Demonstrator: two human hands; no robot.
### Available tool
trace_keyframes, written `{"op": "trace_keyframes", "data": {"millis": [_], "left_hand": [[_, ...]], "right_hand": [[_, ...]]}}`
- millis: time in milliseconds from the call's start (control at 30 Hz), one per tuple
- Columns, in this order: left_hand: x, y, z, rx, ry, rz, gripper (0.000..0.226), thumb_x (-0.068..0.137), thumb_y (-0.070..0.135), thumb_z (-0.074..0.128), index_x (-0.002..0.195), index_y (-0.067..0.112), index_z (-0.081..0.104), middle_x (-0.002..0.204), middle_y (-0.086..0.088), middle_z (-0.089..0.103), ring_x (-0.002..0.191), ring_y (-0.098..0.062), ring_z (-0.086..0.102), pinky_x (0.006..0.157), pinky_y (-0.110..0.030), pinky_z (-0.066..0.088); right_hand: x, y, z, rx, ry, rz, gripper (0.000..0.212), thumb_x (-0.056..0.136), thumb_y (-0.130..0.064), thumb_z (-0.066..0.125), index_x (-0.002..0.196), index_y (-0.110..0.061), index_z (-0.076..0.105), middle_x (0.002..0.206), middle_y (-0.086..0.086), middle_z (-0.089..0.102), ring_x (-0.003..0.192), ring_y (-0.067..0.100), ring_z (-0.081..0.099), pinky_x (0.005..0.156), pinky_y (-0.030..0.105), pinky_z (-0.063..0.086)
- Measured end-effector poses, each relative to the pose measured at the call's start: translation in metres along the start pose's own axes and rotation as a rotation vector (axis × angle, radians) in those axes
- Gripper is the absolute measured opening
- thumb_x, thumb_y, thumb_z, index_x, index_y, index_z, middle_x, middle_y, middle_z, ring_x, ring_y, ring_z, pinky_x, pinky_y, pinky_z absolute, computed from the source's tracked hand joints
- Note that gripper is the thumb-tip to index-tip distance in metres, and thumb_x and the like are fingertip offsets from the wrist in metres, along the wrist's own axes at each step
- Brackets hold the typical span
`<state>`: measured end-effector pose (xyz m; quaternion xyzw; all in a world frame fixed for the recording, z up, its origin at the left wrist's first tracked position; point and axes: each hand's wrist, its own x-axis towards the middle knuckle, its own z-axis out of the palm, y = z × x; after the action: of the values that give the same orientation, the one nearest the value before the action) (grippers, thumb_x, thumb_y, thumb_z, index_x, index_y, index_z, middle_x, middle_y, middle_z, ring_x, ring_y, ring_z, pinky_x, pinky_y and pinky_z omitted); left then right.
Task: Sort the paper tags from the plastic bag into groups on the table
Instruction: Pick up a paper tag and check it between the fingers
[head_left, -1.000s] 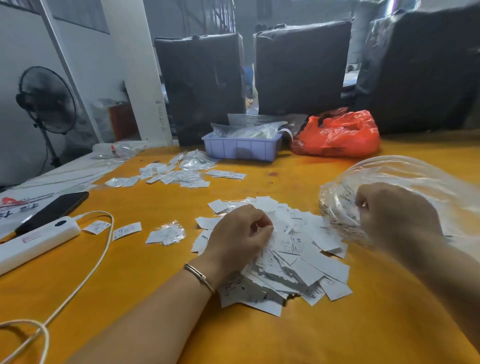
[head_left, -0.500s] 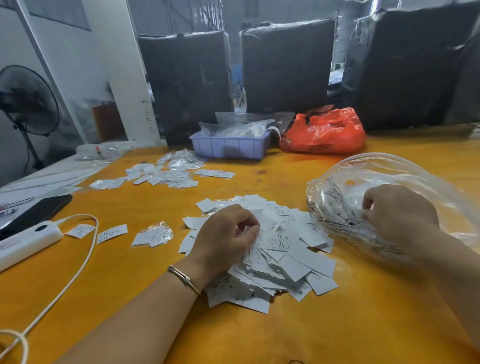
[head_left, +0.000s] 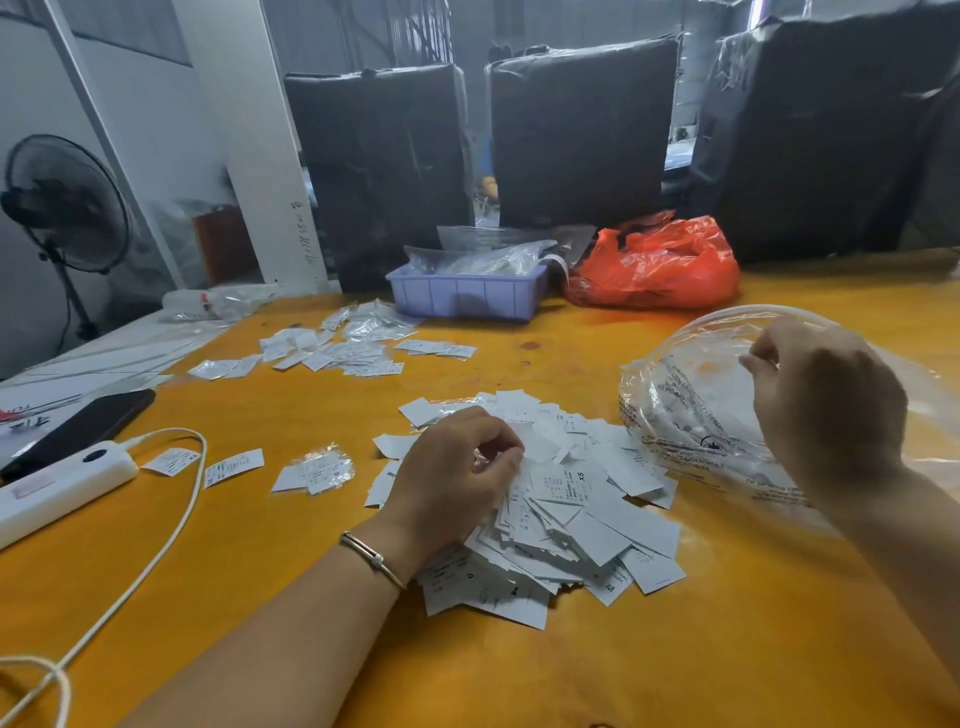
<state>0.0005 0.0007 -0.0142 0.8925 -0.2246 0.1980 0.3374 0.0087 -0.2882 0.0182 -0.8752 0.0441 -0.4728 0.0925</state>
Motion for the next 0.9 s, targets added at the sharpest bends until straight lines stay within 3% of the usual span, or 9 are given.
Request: {"op": "trace_keyframes", "data": {"millis": [100, 267, 367, 467, 633, 767, 900], "left_hand": [[0.0, 0.0, -0.001, 0.001, 0.011, 0.01, 0.007, 0.088, 0.013, 0.069, 0.086, 0.018, 0.073, 0.082, 0.01, 0.065, 0.081, -0.006, 0.059, 0.067, -0.013, 0.043], [0.001, 0.0, -0.001, 0.014, 0.037, 0.02, 0.006, 0.089, 0.014, 0.068, 0.091, 0.017, 0.073, 0.087, 0.009, 0.065, 0.084, -0.006, 0.059, 0.07, -0.018, 0.044], [0.001, 0.006, -0.002, -0.024, 0.047, 0.012, 0.01, 0.092, 0.022, 0.068, 0.101, 0.02, 0.072, 0.1, 0.011, 0.063, 0.091, -0.003, 0.059, 0.074, -0.021, 0.048], [0.0, 0.014, -0.005, -0.166, 0.019, -0.014, 0.017, 0.095, 0.032, 0.063, 0.107, 0.024, 0.071, 0.106, 0.016, 0.065, 0.098, -0.001, 0.06, 0.079, -0.023, 0.05], [0.0, 0.026, -0.009, -0.328, -0.085, -0.078, 0.045, 0.086, 0.042, 0.07, 0.127, 0.027, 0.06, 0.111, 0.014, 0.07, 0.101, 0.001, 0.065, 0.086, -0.034, 0.054], [0.001, 0.023, -0.007, -0.472, -0.08, -0.116, 0.027, 0.085, 0.007, 0.076, 0.11, 0.012, 0.07, 0.087, -0.001, 0.074, 0.082, -0.013, 0.069, 0.08, -0.04, 0.056], [0.001, 0.018, -0.006, -0.574, -0.025, -0.132, 0.012, 0.083, -0.003, 0.074, 0.095, 0.001, 0.073, 0.079, -0.009, 0.073, 0.07, -0.014, 0.067, 0.07, -0.023, 0.055]], "right_hand": [[0.0, -0.004, -0.003, 0.092, 0.103, -0.047, 0.007, 0.081, 0.004, 0.069, 0.077, 0.001, 0.064, 0.064, 0.022, 0.062, 0.059, 0.039, 0.057, 0.055, 0.029, 0.033], [-0.012, -0.03, -0.019, 0.417, 0.206, -0.159, 0.006, 0.085, -0.009, 0.072, 0.082, -0.004, 0.072, 0.072, 0.009, 0.072, 0.06, 0.026, 0.065, 0.058, 0.033, 0.051], [-0.028, -0.063, -0.026, 0.947, -0.07, 0.066, 0.005, 0.079, -0.007, 0.076, 0.08, -0.009, 0.071, 0.072, 0.001, 0.073, 0.066, 0.017, 0.071, 0.063, 0.029, 0.056], [-0.045, -0.088, -0.021, 1.307, -0.398, 0.364, 0.012, 0.075, -0.001, 0.076, 0.077, -0.008, 0.067, 0.071, 0.004, 0.074, 0.065, 0.02, 0.072, 0.053, 0.022, 0.052], [-0.052, -0.095, -0.015, 1.428, -0.621, 0.58, 0.028, 0.061, -0.015, 0.077, 0.081, -0.001, 0.064, 0.071, 0.012, 0.073, 0.066, 0.021, 0.072, 0.051, 0.02, 0.051], [-0.051, -0.096, -0.013, 1.449, -0.652, 0.612, 0.034, 0.056, -0.017, 0.077, 0.082, 0.0, 0.064, 0.074, 0.017, 0.073, 0.065, 0.021, 0.071, 0.052, 0.02, 0.05], [-0.051, -0.093, -0.01, 1.397, -0.647, 0.608, 0.027, 0.06, -0.014, 0.079, 0.081, -0.003, 0.064, 0.074, 0.015, 0.074, 0.064, 0.019, 0.071, 0.051, 0.018, 0.049]]}}
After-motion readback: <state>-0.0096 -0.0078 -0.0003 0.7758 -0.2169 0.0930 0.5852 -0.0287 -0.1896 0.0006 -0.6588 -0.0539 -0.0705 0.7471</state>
